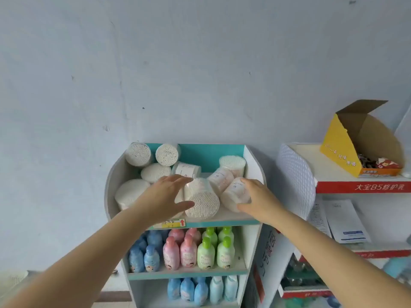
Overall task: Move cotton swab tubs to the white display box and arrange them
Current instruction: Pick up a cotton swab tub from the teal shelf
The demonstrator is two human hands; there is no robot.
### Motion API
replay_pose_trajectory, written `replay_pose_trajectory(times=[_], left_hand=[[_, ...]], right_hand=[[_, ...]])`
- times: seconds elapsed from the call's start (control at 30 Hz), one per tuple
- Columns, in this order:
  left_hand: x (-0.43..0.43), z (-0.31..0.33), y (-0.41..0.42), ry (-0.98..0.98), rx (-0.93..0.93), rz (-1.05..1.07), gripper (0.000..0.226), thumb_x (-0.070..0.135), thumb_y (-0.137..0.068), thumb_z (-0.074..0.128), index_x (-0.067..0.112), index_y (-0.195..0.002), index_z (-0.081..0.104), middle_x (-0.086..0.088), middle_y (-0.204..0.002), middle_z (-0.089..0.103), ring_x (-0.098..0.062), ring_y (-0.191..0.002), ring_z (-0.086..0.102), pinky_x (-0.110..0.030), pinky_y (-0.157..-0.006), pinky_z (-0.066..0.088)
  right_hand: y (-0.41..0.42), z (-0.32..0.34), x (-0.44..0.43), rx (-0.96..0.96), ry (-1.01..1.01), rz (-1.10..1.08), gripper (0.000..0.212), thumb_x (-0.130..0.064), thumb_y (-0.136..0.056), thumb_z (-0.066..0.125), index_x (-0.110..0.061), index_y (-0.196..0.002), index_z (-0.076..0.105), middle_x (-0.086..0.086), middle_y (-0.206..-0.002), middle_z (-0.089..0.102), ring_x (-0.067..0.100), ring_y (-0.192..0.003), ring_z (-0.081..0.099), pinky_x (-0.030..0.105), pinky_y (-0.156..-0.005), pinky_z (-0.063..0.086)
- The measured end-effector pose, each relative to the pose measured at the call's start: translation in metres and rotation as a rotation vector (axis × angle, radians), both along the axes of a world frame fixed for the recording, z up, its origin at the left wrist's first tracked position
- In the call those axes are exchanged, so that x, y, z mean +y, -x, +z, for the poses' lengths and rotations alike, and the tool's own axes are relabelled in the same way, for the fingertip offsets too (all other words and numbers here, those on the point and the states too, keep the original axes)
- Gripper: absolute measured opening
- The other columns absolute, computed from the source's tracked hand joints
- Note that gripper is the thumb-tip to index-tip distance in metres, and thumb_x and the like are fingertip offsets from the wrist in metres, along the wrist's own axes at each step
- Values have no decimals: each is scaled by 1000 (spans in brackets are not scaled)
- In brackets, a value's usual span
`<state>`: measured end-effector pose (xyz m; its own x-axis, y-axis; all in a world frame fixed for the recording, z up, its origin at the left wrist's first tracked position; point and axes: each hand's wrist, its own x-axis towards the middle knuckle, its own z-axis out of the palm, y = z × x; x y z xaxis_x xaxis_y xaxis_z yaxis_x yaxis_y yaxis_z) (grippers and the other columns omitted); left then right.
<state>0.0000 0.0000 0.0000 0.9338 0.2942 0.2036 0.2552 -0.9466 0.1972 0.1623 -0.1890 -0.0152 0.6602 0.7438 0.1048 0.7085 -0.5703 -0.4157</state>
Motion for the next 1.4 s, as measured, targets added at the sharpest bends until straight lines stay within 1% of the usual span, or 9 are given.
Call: replay_pose_trajectory(times=[0.23, 0.37, 0.57, 0.8, 1.03, 1.1, 1.2, 1.3, 1.4], left_hand=[[30, 4, -62, -18, -3, -200, 65, 56, -85, 54, 33, -142, 33, 8, -146, 38, -15, -133, 35, -32, -106, 31], [38, 1, -87, 8, -9, -278, 64, 56, -85, 53, 34, -142, 33, 9, -145, 40, -15, -131, 37, -33, -107, 32], [45, -6, -107, 86, -3, -336, 64, 50, -85, 58, 33, -142, 33, 9, -145, 39, -13, -132, 36, -29, -107, 32], [40, -3, -112, 99, 38, -361, 69, 48, -83, 62, 31, -143, 32, 8, -147, 36, -14, -134, 33, -29, -108, 30], [21, -2, -126, 126, 37, -379, 109, 53, -69, 74, 30, -149, 4, 13, -156, 10, -13, -142, 15, -32, -114, 19], [15, -2, -130, 189, 7, -389, 118, 52, -65, 78, 31, -148, -4, 17, -155, 3, -10, -141, 11, -31, -115, 18], [10, 0, -138, 266, -158, -431, 116, 47, -58, 84, 29, -146, 10, 14, -150, 21, -6, -135, 27, -31, -113, 29], [6, 2, -142, 231, -367, -449, 100, 46, -54, 85, 25, -137, 33, 12, -135, 42, -4, -121, 42, -19, -103, 35], [2, 3, -142, 245, -514, -472, 91, 47, -53, 84, 22, -129, 41, 8, -126, 51, -4, -113, 48, -2, -95, 29]], right_hand=[[-23, -11, 40, -11, 138, -105, 102, -38, -79, 69, -13, -152, 3, 4, -160, 7, 21, -147, 9, 35, -117, 17], [-36, -12, 49, -72, 235, -198, 112, -44, -70, 75, -8, -150, 5, 9, -155, 18, 25, -144, 15, 34, -114, 18], [-49, -20, 57, -13, 295, -273, 90, -35, -59, 79, -9, -132, 35, 6, -133, 44, 23, -125, 42, 29, -93, 39], [-48, -24, 51, -125, 263, -175, 109, -35, -63, 77, -13, -150, 15, 1, -148, 32, 22, -135, 32, 33, -110, 33], [-45, 0, 36, -148, -108, -24, 98, -26, -68, 78, -20, -146, 21, -8, -148, 25, 7, -136, 26, 21, -113, 25], [-43, 9, 30, -152, -223, 6, 94, -21, -66, 80, -23, -143, 26, -14, -141, 29, -7, -126, 27, 8, -106, 23], [-41, 16, 22, -147, -359, 40, 91, -17, -63, 83, -32, -135, 30, -23, -130, 31, -28, -114, 24, -6, -94, 17], [-43, 17, 14, -61, -434, 24, 100, -21, -63, 84, -34, -143, 24, -23, -138, 30, -29, -121, 21, -1, -101, 19], [-46, 15, 8, 285, -568, -33, 121, -30, -49, 88, -40, -146, 17, -21, -147, 30, -9, -134, 29, 23, -113, 29]])
